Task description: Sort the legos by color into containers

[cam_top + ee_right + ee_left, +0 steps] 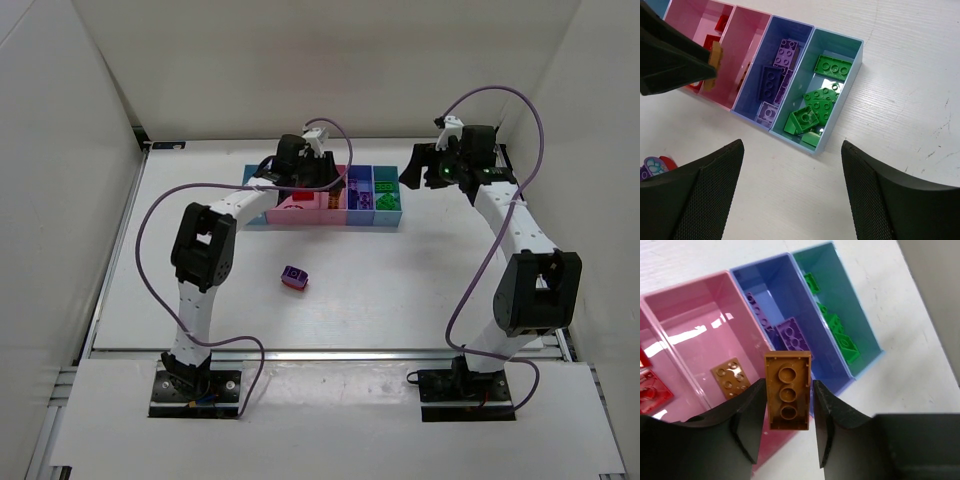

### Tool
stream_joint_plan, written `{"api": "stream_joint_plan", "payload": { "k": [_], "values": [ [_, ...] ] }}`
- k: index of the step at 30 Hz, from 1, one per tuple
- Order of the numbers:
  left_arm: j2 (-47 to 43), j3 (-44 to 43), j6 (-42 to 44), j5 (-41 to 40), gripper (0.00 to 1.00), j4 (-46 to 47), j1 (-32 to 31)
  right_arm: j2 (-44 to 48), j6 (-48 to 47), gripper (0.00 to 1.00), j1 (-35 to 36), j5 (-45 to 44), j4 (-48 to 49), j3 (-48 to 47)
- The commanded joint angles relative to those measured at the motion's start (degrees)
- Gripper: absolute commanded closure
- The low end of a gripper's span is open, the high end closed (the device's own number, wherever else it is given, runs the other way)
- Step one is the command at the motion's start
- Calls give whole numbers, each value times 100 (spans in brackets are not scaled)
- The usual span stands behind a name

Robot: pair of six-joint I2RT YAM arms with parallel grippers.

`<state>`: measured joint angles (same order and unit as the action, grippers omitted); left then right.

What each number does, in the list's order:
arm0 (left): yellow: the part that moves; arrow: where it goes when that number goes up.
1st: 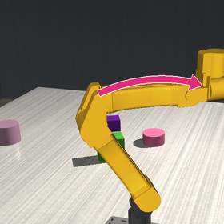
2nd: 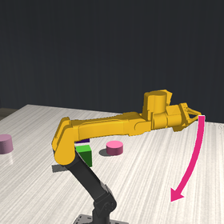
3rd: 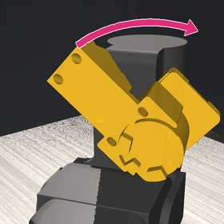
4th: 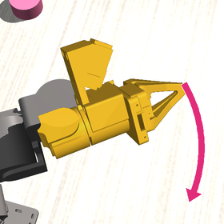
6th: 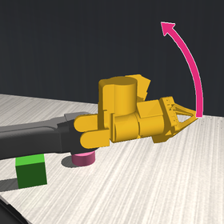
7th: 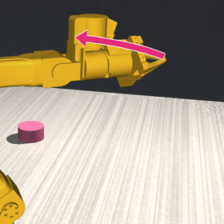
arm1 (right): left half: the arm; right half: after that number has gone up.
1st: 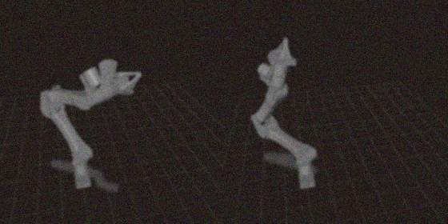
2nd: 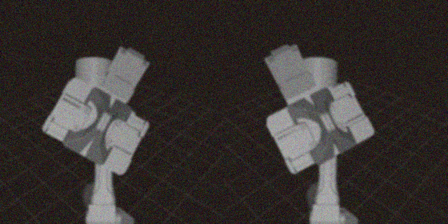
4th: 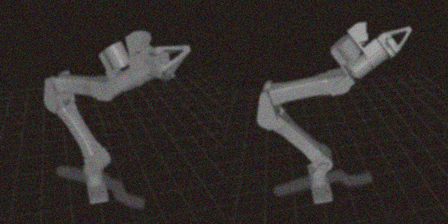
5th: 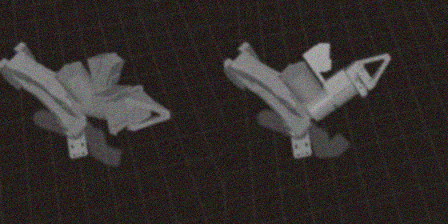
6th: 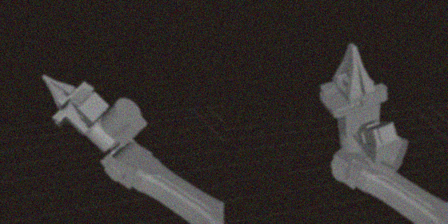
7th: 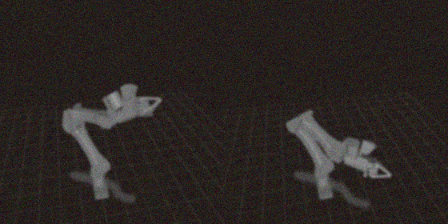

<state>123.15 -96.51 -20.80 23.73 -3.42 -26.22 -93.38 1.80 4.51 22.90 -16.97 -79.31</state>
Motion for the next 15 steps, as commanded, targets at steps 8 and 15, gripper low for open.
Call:
{"api": "stream_joint_plan", "payload": {
  "k": [8, 15],
  "values": [
    [130, -351, 40, -764, 34, -203, -32, -66, 48, 18, -91, 215, 54, -41],
    [-774, 341, 172, -19, 33, 798, 20, -57, -101, 19, -91, 539, 106, 38]
  ]
}}
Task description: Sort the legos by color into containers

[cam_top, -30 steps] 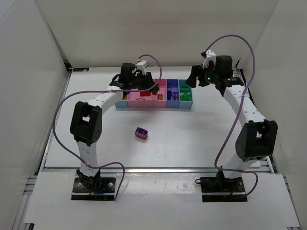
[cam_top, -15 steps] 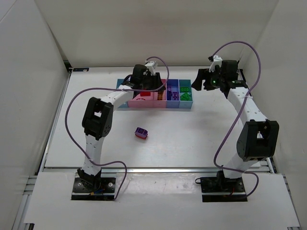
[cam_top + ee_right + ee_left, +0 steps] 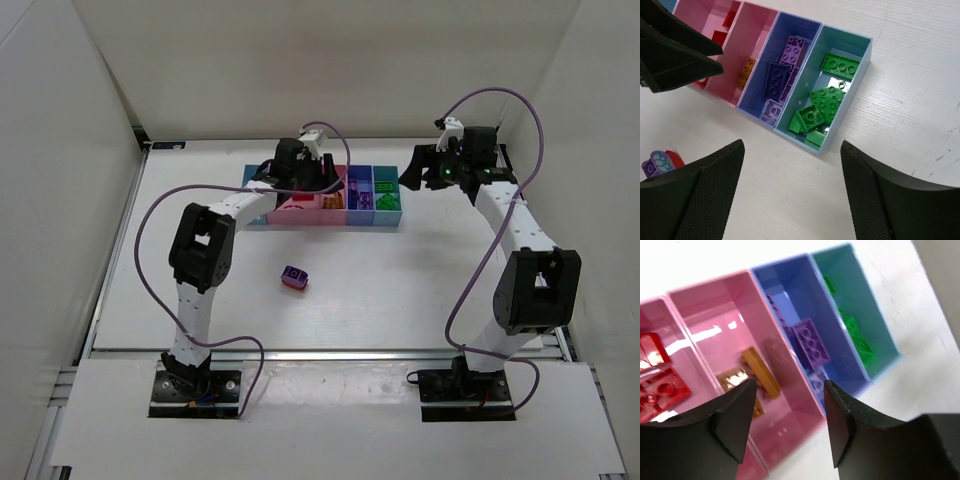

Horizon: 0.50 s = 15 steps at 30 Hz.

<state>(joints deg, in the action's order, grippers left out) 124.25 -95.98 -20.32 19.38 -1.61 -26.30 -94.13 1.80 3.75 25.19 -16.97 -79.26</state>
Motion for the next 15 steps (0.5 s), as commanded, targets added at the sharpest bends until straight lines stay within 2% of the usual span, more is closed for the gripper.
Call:
{"api": "stream_joint_plan", "payload": {
  "k": [1, 4, 5, 7, 8, 9, 10, 11, 12, 13, 15],
  "values": [
    [-1032, 343, 194, 635, 33, 635, 55, 35, -110, 19, -14, 415, 132, 112],
    [-1683, 475, 509, 1698, 34, 267, 187, 96, -452, 20, -14, 802, 106, 270],
    [-1963, 475, 711, 2119, 34, -752, 213, 122, -522, 20, -14, 908, 89, 315],
    [-2254, 475, 1378, 2447, 35, -1820, 257, 184, -646, 20, 20, 1128, 63, 437],
    [-2395, 519, 2495, 2988, 36, -2304, 292, 210, -724, 20, 38, 1198, 36, 456],
    [-2649, 519, 3072, 3341, 36, -3466, 423, 228, -882, 21, 38, 1286, -16, 499],
    [-2764, 537, 4417, 3545, 34, -4043, 485, 263, -936, 21, 38, 1321, -34, 517],
    [-2870, 563, 5066, 3677, 33, -4589, 556, 272, -980, 21, 38, 1348, -60, 535],
    [-3010, 598, 5656, 3644, 32, -5569, 626, 289, -1076, 21, 56, 1383, -78, 561],
    [-3081, 703, 6653, 3591, 30, -5996, 714, 324, -1112, 21, 47, 1453, -104, 587],
    [-3134, 756, 7433, 3346, 30, -6718, 732, 360, -1182, 21, 38, 1532, -122, 614]
  ]
}}
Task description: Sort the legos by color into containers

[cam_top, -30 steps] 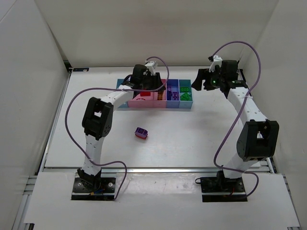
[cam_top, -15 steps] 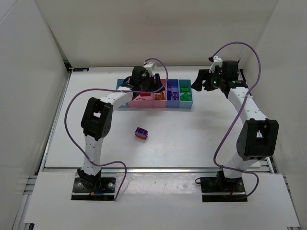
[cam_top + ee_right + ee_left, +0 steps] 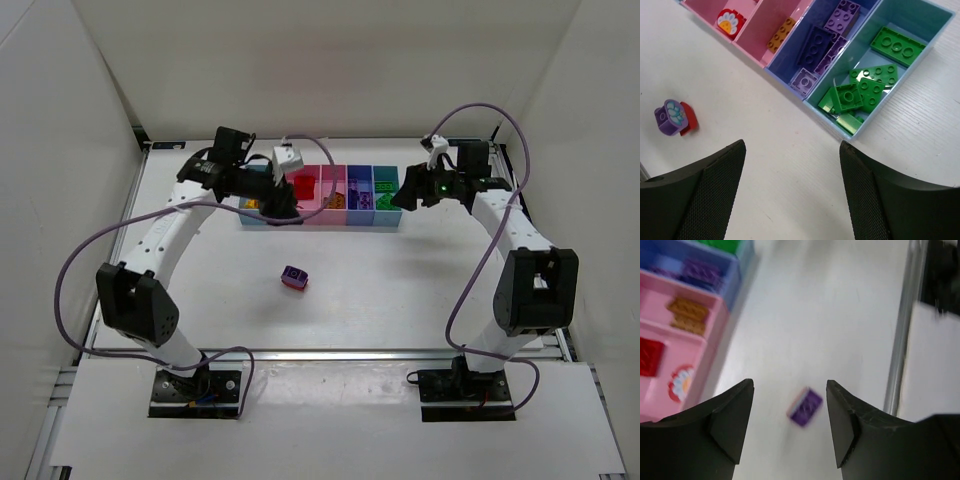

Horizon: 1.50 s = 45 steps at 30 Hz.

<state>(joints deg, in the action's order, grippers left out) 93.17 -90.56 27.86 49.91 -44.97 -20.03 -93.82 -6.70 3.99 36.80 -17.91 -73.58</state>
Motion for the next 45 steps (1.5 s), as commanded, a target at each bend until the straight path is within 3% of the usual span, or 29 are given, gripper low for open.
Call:
{"api": "stream_joint_plan", "payload": {
  "k": [1, 4, 8, 13, 17, 26, 45],
  "values": [
    [-44, 267, 2950, 230, 29, -2976, 96, 364, -384, 21, 14, 424, -46, 63],
    [-131, 556, 3936, 28, 29, -3561, 26, 417, -429, 21, 14, 434, -81, 72],
    [-482, 1329, 4991, -375, 29, -3284, -395, 496, -464, 21, 14, 434, -11, 168],
    [-948, 2261, 4940, -1193, 30, -1563, -870, 558, -438, 21, 14, 425, 42, 283],
    [-1037, 2613, 5081, -1326, 30, -1076, -1178, 584, -481, 21, 23, 434, -2, 336],
    [-1099, 2702, 5142, -1405, 31, -785, -1275, 523, -508, 21, 14, 460, 7, 371],
    [-255, 2447, 5010, -1308, 31, -434, -1020, 435, -499, 21, 5, 434, -11, 336]
  ]
}}
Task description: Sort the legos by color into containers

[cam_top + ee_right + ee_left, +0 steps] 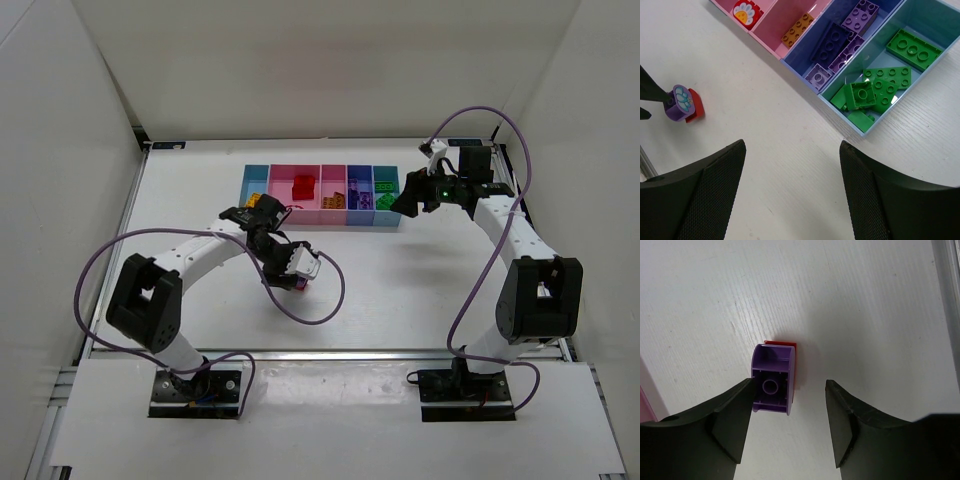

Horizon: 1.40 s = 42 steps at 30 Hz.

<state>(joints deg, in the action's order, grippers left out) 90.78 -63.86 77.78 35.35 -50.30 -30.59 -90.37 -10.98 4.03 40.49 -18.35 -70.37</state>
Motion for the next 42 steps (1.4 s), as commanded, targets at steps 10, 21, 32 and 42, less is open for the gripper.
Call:
{"api": "stream_joint_plan", "payload": {
  "k": [10, 21, 32, 42],
  "values": [
    [194, -215, 36, 59, 31, 205, 88, 116, -79, 21, 1, 55, 33, 67],
    [458, -294, 1, 50, 35, 293, 150, 125, -88, 21, -34, 38, -2, 111],
    [590, -268, -281, -46, 42, 565, 150, 81, -44, 21, -25, 47, 51, 137],
    [721, -285, -368, -99, 42, 574, 115, 28, -53, 21, -25, 64, 15, 67]
  ]
}}
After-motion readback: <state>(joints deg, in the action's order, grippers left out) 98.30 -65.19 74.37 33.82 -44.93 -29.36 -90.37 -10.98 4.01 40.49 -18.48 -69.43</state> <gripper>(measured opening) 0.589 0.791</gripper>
